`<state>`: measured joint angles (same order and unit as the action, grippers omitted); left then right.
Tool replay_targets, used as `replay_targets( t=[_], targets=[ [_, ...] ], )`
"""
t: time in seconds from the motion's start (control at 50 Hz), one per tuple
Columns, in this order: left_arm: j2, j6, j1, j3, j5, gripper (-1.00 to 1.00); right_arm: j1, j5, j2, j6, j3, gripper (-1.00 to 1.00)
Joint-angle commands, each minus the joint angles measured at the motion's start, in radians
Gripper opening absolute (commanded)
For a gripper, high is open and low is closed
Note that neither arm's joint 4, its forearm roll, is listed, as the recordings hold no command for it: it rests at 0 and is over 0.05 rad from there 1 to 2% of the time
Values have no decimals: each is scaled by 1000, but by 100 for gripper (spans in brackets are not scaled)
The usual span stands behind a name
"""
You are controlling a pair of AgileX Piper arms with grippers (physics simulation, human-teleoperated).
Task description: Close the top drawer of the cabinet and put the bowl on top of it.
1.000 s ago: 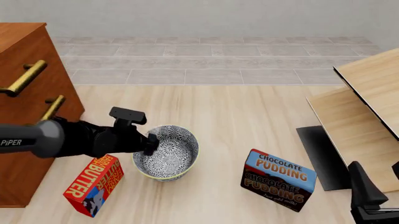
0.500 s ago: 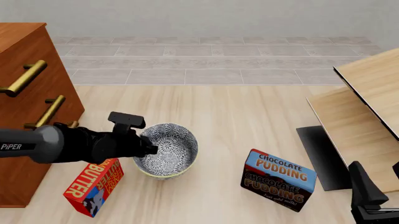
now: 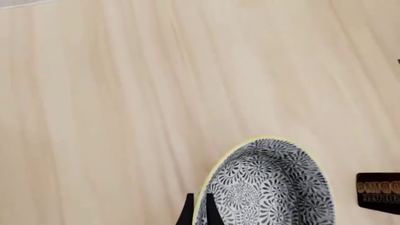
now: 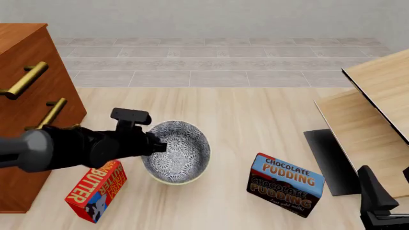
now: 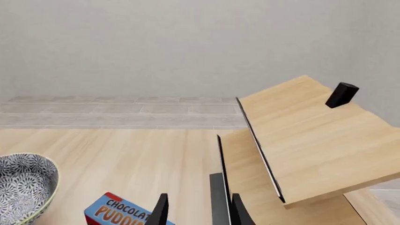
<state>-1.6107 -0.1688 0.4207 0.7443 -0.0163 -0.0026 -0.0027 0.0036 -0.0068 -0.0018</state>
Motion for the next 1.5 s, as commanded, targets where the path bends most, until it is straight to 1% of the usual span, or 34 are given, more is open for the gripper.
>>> replay_targets(
  t=[0.02,0.12,0.18,0.22,0.24,0.26,0.3,0.4,0.46,0.58,0.62,0.66,0.74,0.78,0.8,0.82,0.86,0.9,0.94,0.96,1.0,1.02,1.14,1.18,1.2,1.22,1.26,1.28,1.34,1.36,1.38,1.44,1.48,1.5],
  targets=[
    [70,-34,25,19,36,-100,-2,0,0,2,0,100],
    [118,-44,45,8,41,-100,-1,0,-1,2,-1,100],
    [150,-30,38,11,45,-100,-2,-1,-1,3,0,100],
    [170,-3,22,15,52,-100,-1,-1,-1,1,0,100],
    [156,-53,6,20,66,-100,-1,-1,-1,1,0,100],
    [152,-86,20,21,74,-100,0,-1,-1,0,0,100],
    [179,-41,4,28,80,-100,0,-1,-1,-1,-1,100],
    [232,-50,2,43,112,-100,3,0,-1,-3,-1,100],
    [274,-73,17,50,143,-100,2,-1,-1,-4,1,100],
    [343,-46,25,54,181,-100,5,0,-1,-7,0,100],
    [362,-70,26,57,199,-100,6,0,-1,-9,-1,100],
    [395,-59,37,65,222,-100,6,0,-1,-8,-1,100],
    [430,-73,44,87,269,-100,8,-1,-2,-10,-1,100],
    [412,-90,21,106,318,-100,9,-1,-2,-11,0,100],
    [411,-50,-10,122,346,-100,8,-1,-2,-10,-1,100],
    [449,-17,-45,133,358,-100,8,-1,-2,-9,-2,100],
    [466,-30,-96,144,392,-100,8,0,-2,-9,-3,100],
    [480,-25,-98,155,413,-100,9,-1,-2,-9,-2,100],
    [476,-60,-58,168,448,-100,10,-1,-2,-10,-2,100],
    [484,-63,-77,178,467,-100,9,-1,-2,-9,-3,100],
    [502,-62,-78,198,498,-100,8,-2,-2,-9,-2,100],
    [510,-79,-89,202,509,-100,8,-3,-2,-9,-1,100],
    [543,-90,-90,256,593,-100,7,-3,-3,-7,-2,100],
    [545,-103,-105,279,630,-100,9,-5,-3,-8,0,100],
    [546,-102,-136,288,647,-100,9,-6,-3,-9,0,100],
    [553,-112,-126,306,667,-100,10,-6,-3,-9,0,100],
    [559,-97,-166,331,697,-100,9,-6,-3,-8,-1,100],
    [561,-122,-146,345,712,-100,9,-6,-3,-8,-1,100],
    [565,-160,-151,367,739,-100,9,-7,-3,-8,0,100],
    [572,-149,-183,385,753,-100,9,-6,-3,-8,-1,100],
    [574,-166,-175,396,764,-100,9,-6,-3,-8,0,100],
    [574,-190,-198,425,791,-100,9,-6,-2,-7,0,100],
    [573,-188,-255,447,812,-100,9,-6,-2,-7,0,100],
    [567,-196,-257,463,823,-100,11,-6,-2,-8,-1,100]
  ],
)
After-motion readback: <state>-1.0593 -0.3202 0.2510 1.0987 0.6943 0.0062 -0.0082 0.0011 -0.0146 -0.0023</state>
